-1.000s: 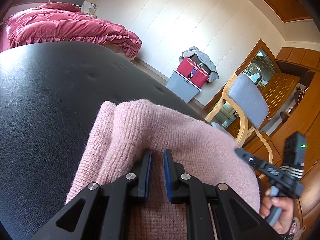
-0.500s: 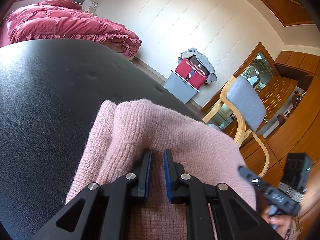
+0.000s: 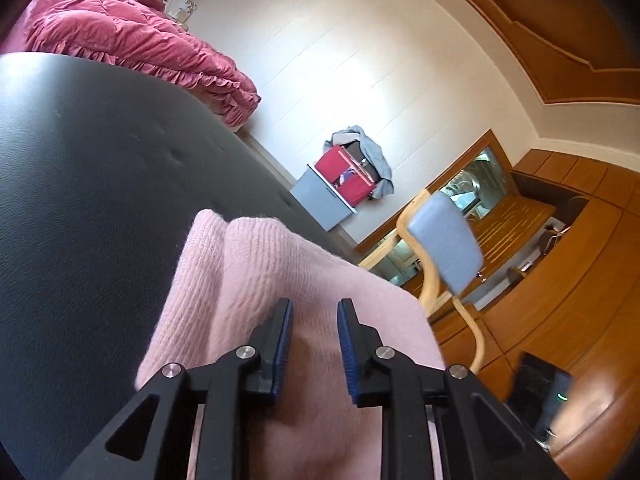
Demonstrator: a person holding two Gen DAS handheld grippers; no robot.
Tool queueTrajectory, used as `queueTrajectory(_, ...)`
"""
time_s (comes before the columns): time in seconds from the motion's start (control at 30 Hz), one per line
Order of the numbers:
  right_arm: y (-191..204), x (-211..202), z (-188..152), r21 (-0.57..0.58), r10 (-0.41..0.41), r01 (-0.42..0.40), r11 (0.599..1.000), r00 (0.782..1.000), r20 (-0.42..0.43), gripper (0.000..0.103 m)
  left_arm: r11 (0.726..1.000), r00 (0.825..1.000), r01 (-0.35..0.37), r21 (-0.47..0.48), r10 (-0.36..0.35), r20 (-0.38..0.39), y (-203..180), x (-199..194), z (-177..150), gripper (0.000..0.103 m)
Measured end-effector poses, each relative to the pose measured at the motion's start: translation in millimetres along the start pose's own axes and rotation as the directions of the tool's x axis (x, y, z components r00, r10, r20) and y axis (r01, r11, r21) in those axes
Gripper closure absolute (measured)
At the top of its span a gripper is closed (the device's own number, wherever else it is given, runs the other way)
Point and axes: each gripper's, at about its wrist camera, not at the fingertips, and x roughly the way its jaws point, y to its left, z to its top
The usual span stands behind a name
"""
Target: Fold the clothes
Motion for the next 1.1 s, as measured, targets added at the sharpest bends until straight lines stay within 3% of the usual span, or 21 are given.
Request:
queueTrajectory(0.13, -7.2, -0.9, -0.6, 0.040, 0.019, -0.019, 0.999, 1.000, 0.013, 0.099, 0.981, 0.989, -0.117, 0.153, 0.129, -0.069, -22.9, 4.0, 10.6, 0.081)
queueTrajectory(0.23, -9.5, 2.4, 1.8, 0.037, 0.023, -0.023, 0.999, 1.000, 0.015, 0.099, 0.931, 0.967, -0.220, 0.291, 0.248, -0.062, -54.1, 12.0, 27.4, 0.081)
queueTrajectory(0.33, -9.1, 4.3, 5.1, 0.041, 0.027, -0.028, 0.999, 0.999, 0.016, 0.099, 0.889, 0.953, -0.236, 0.392, 0.290, -0.083, -79.1, 34.3, 45.5, 0.081)
queueTrajectory(0.4, -8.9, 5.6, 7.9, 0.048, 0.037, -0.038, 0.998, 0.999, 0.017, 0.099, 0.837, 0.920, -0.276, 0.472, 0.372, -0.122, -84.4, 62.2, 48.9, 0.082)
queueTrajectory(0.47, -10.2, 7.6, 8.8, 0.053, 0.044, -0.045, 0.998, 0.999, 0.018, 0.099, 0.818, 0.892, -0.288, 0.498, 0.419, -0.173, -78.1, 86.4, 48.1, 0.092)
queueTrajectory(0.53, -10.2, 7.5, 8.8, 0.054, 0.048, -0.049, 0.997, 0.999, 0.018, 0.099, 0.828, 0.878, -0.296, 0.477, 0.433, -0.206, -64.3, 99.8, 44.8, 0.093)
queueTrajectory(0.73, -10.5, 7.9, 6.8, 0.059, 0.059, -0.060, 0.996, 0.998, 0.016, 0.099, 0.893, 0.896, -0.348, 0.284, 0.407, -0.179, -23.1, 91.3, 56.7, 0.097)
queueTrajectory(0.87, -8.7, 4.7, 2.6, 0.049, 0.051, -0.051, 0.997, 0.999, 0.008, 0.099, 0.950, 0.933, -0.292, 0.106, 0.308, -0.188, 11.6, 81.5, 60.9, 0.101)
queueTrajectory(1.03, -9.0, 5.5, 3.1, 0.058, 0.054, -0.054, 0.997, 0.999, 0.009, 0.099, 0.958, 0.935, -0.267, 0.103, 0.284, -0.212, 7.3, 80.4, 66.8, 0.102)
queueTrajectory(1.1, -9.7, 4.8, 2.9, 0.061, 0.056, -0.057, 0.997, 0.998, 0.012, 0.099, 0.957, 0.942, -0.254, 0.142, 0.278, -0.186, -6.2, 70.0, 59.3, 0.096)
